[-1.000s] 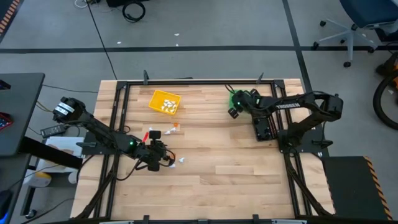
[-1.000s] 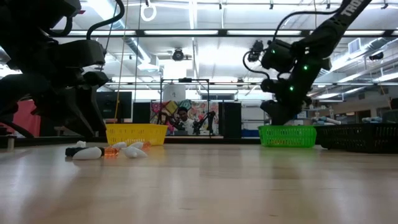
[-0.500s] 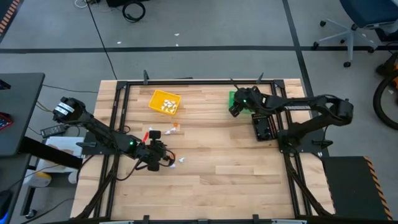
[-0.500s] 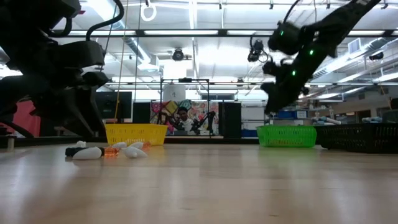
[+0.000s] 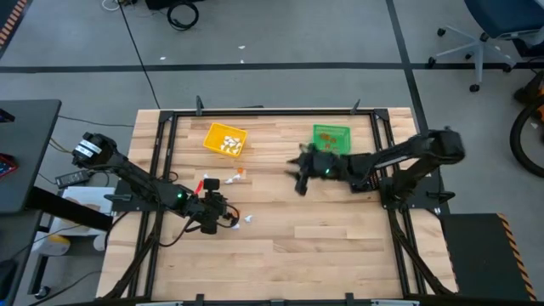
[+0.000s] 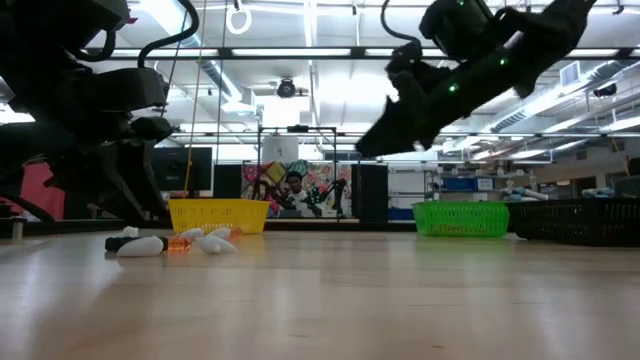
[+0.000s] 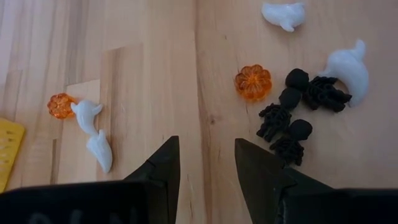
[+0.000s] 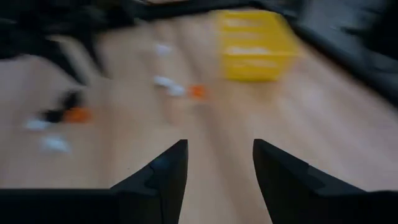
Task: Sort Halloween decoration
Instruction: Put the white ghost toy into the yellow bin
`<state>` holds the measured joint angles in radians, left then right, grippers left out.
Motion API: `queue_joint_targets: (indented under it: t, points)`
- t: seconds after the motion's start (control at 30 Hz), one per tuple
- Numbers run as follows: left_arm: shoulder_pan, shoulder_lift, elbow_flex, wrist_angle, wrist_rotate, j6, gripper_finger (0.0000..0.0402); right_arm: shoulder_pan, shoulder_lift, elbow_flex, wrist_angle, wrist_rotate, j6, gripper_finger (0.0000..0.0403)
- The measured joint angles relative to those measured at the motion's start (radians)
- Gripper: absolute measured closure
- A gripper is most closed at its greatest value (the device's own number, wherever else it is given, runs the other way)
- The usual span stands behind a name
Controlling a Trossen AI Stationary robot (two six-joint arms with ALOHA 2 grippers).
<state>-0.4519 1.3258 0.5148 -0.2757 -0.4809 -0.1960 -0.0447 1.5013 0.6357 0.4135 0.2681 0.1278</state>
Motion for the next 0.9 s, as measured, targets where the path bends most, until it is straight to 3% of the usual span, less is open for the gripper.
queue_joint_targets:
  t: [0.17,0.43,0.63,0.9]
  points:
    - [0.000,0.000,0.000,0.002,0.000,-0.029,0.0274,0.073,0.220,0.036,0.273,-0.119,-0.008,0.0218]
    - [0.000,0.000,0.000,0.003,0.000,-0.063,0.0274,0.150,0.456,0.224,0.304,-0.170,-0.084,0.0218]
    - [0.001,0.000,0.000,0.005,0.000,-0.064,0.0274,0.189,0.534,0.318,0.304,-0.173,-0.157,0.0198]
    - [0.001,0.000,0.000,0.011,0.000,-0.063,0.0274,0.203,0.542,0.341,0.309,-0.178,-0.156,0.0122]
